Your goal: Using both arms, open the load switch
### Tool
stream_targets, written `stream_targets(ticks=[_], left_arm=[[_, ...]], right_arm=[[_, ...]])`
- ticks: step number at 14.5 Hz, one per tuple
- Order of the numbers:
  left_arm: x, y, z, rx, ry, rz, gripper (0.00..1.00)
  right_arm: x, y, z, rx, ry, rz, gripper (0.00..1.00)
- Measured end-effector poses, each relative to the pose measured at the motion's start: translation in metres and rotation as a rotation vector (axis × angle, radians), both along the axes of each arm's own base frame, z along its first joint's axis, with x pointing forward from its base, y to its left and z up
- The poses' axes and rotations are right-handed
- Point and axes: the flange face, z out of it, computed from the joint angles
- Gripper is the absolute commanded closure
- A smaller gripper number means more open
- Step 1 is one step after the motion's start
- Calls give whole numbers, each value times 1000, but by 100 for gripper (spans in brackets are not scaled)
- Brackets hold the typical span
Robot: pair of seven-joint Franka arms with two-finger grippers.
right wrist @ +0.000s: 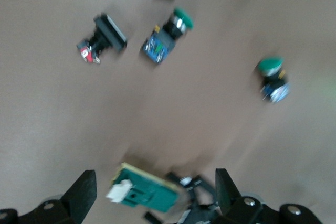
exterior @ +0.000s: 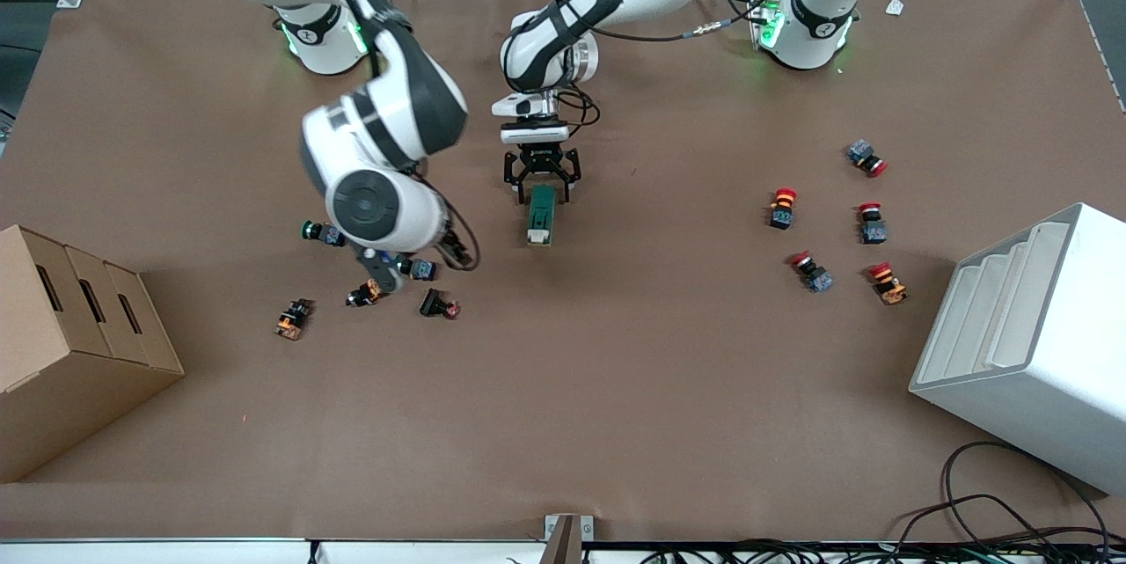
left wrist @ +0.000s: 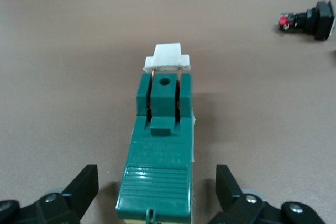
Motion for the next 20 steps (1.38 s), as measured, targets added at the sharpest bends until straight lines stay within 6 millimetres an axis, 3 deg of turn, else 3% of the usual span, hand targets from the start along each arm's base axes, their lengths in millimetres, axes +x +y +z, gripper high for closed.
stream_targets(ticks=[5,10,16,20], left_arm=[[-8,1,-10,-21,-60,18,1],[-12,2,-16,-30,-101,18,1],[-16,4,-23,-47,-145,13,1],[-19,7,-29,-57,-183,1,1]], right_arm=[[-13,54,-72,-46,-38,-179,0],[-43,96,-117,-85,-36,-203,0],[-62,107,-126,-123,29,-182,0],[-72,114,-106,-158,119,-144,0]])
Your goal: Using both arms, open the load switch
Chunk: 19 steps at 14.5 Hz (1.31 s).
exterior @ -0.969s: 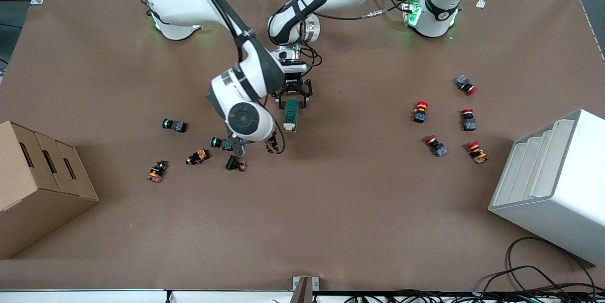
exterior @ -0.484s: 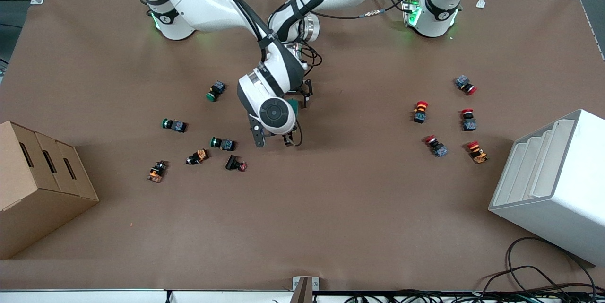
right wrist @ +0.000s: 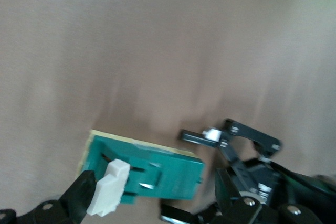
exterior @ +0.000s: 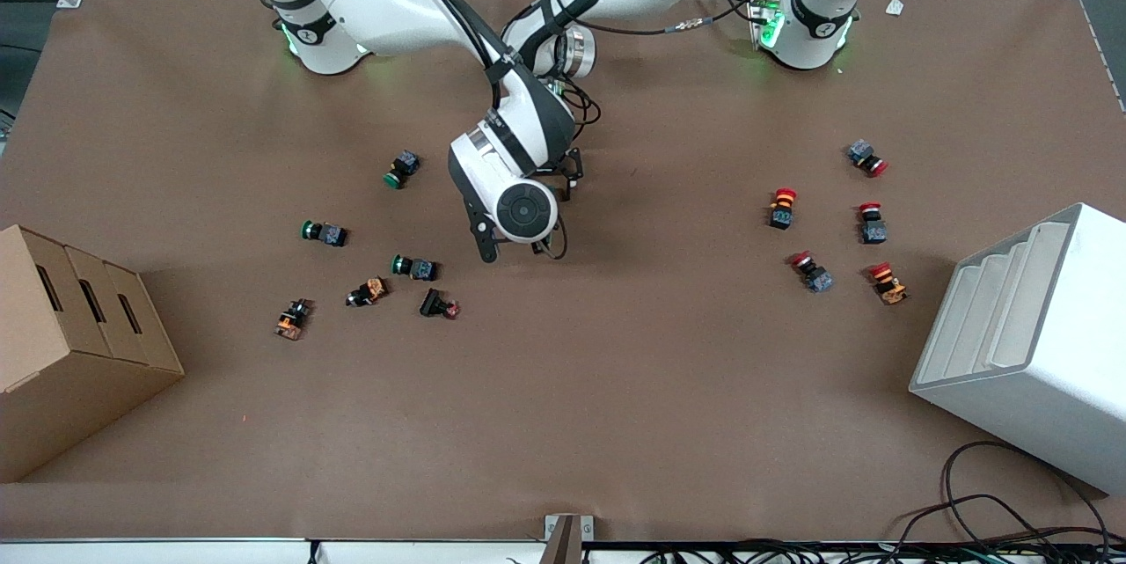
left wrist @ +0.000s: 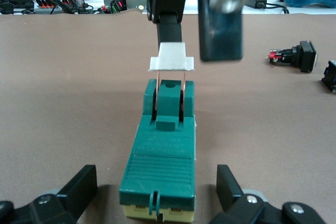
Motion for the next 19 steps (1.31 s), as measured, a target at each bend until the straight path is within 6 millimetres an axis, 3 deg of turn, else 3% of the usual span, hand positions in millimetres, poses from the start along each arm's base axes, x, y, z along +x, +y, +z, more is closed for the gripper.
stream_targets(ticks=[3,7,16,19], left_arm=[[0,0,0,0,-2,-1,1],[0,0,-1,1,-5,-2,1],[-1,0,-2,1,-12,-3,1],[-1,0,-2,1,-12,-3,1]], right_arm=[[-9,6,11,18,85,-11,0],[-21,7,9,-4,143,16,0],[-50,12,-27,-44,168,64,0],[-50,12,-29,-41,161,81,0]])
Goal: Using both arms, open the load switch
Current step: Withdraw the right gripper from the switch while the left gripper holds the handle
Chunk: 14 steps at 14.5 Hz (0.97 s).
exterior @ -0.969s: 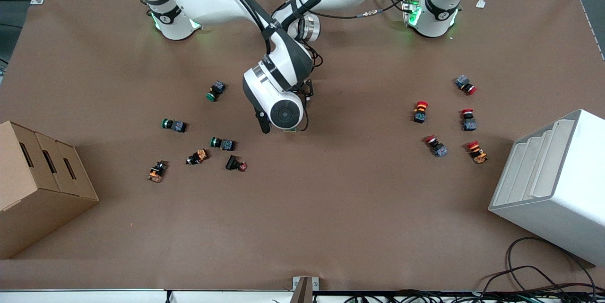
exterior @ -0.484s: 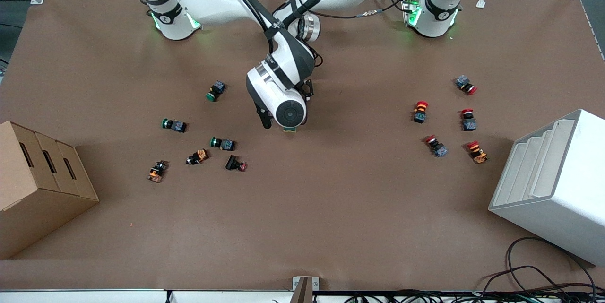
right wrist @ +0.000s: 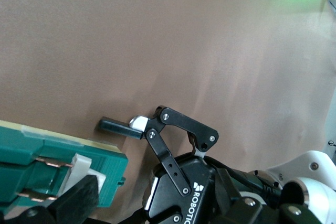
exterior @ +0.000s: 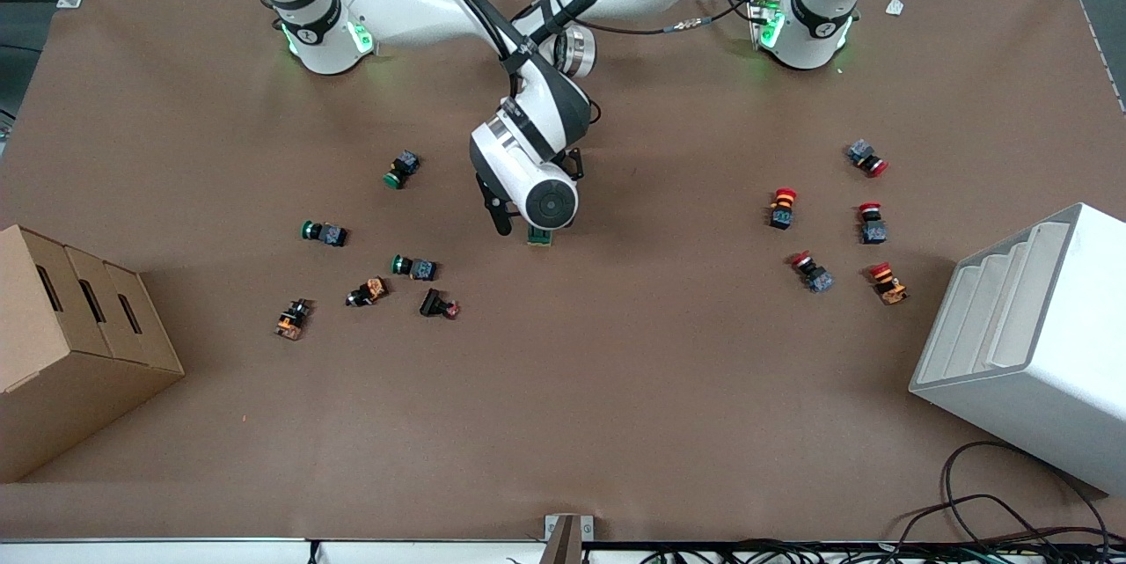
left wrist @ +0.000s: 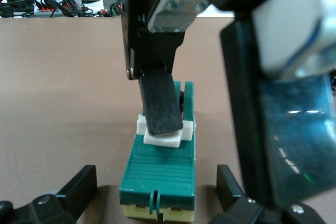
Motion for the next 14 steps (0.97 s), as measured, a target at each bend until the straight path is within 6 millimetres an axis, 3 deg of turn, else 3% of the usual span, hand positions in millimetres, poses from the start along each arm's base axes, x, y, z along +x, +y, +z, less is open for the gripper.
stream_targets(ticks=[2,5,9,14], left_arm=[[0,0,0,0,0,0,1],[0,0,0,0,0,0,1],[1,-1,0,-2,0,2,1],[7,-8,8,-16,43,57,1]], right_arm=[[6,-5,4,32,3,37,0],[54,-41,35,127,-57,115,0],[123,-136,105,292,-106,276,0],[170,-263,189,395,-167,575,0]])
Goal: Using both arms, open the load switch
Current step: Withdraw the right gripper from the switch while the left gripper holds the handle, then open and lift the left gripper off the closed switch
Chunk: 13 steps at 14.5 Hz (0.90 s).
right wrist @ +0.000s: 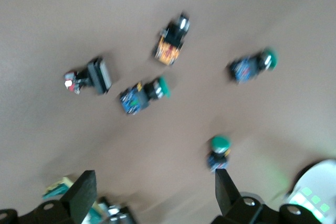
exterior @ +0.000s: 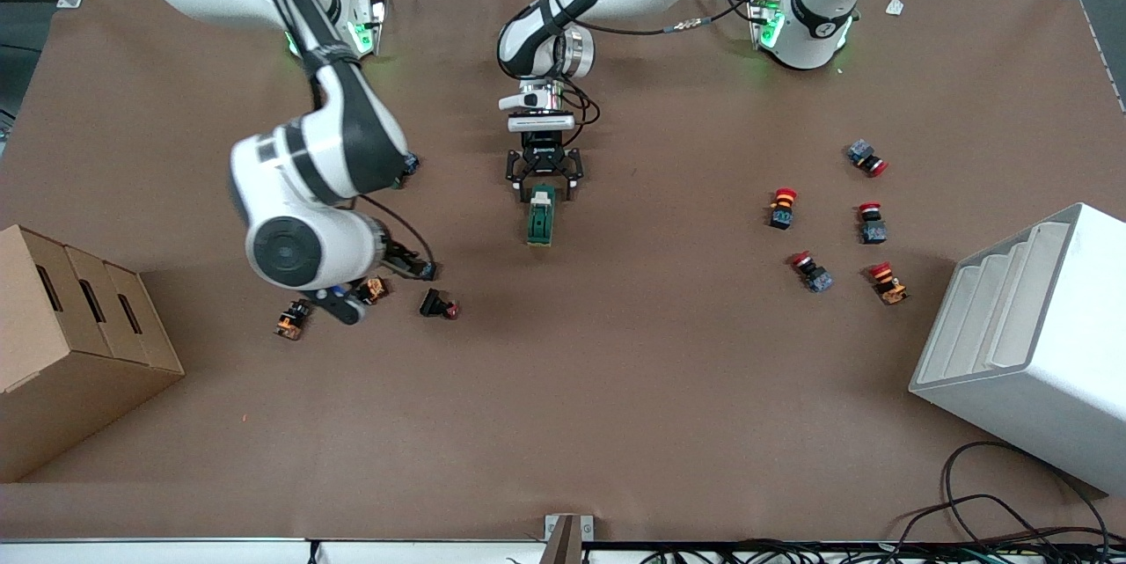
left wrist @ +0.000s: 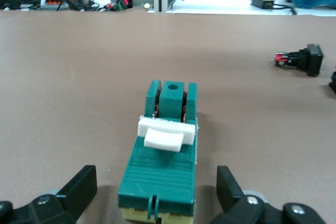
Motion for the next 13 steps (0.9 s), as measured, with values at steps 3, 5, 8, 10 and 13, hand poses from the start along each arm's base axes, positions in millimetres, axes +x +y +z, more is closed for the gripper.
stream_targets(ticks=[3,5,8,10,13], left_arm=[[19,-21,24,22,89,72,0],[32,-37,46,35,149,115,0],[48,-51,82,46,226,164,1],[69,-51,114,36,258,193,1],[116,-41,183,31,382,212,0]], right_arm=[[16,-77,39,54,-51,192,0],[22,-132,61,97,-78,315,0],[22,-209,88,144,-110,445,0],[18,-243,99,162,-120,484,0],[15,-261,109,158,-130,493,0]])
